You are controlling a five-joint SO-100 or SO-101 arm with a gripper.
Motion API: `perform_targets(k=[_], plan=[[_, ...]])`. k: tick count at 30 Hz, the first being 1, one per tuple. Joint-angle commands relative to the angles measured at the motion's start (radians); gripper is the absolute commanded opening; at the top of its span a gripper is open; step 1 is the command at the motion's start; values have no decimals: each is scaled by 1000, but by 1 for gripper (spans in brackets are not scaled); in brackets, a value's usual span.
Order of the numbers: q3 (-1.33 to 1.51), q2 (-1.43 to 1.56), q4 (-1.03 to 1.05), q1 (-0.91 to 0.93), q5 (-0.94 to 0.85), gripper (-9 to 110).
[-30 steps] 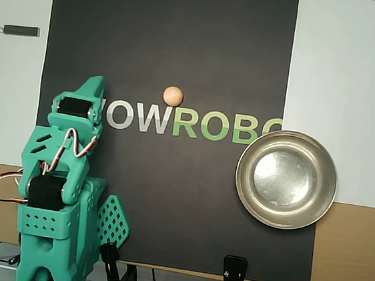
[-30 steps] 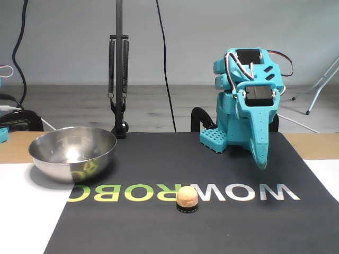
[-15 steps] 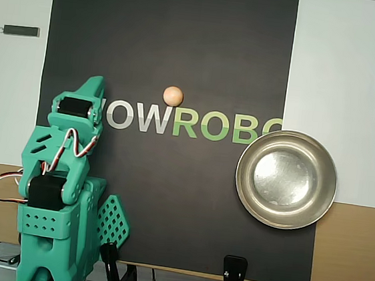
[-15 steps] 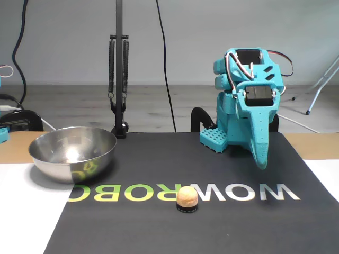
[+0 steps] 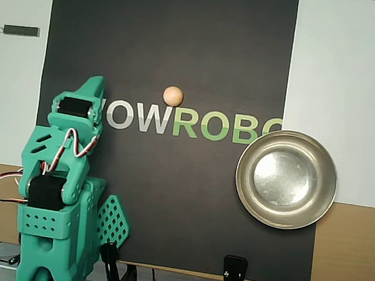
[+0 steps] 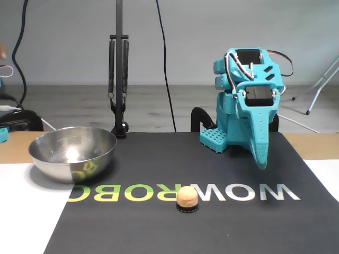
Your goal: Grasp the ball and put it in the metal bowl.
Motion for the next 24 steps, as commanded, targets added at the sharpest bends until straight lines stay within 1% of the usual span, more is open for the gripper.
perform_targets(k=[1,24], plan=[[32,60,6,2,-6,0],[32,60,6,-8,-6,1]])
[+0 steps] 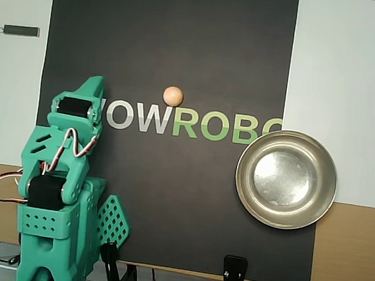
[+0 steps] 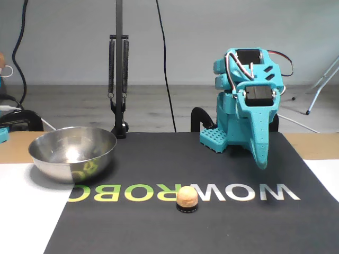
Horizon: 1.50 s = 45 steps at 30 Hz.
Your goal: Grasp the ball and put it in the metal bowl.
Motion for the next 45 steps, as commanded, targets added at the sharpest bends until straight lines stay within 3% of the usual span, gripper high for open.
perform_targets(k=[1,18,45], plan=[[32,60,6,0,-6,1],[-46,26,48,9,-6,1],[-1137,-959,715,32,-8,1]])
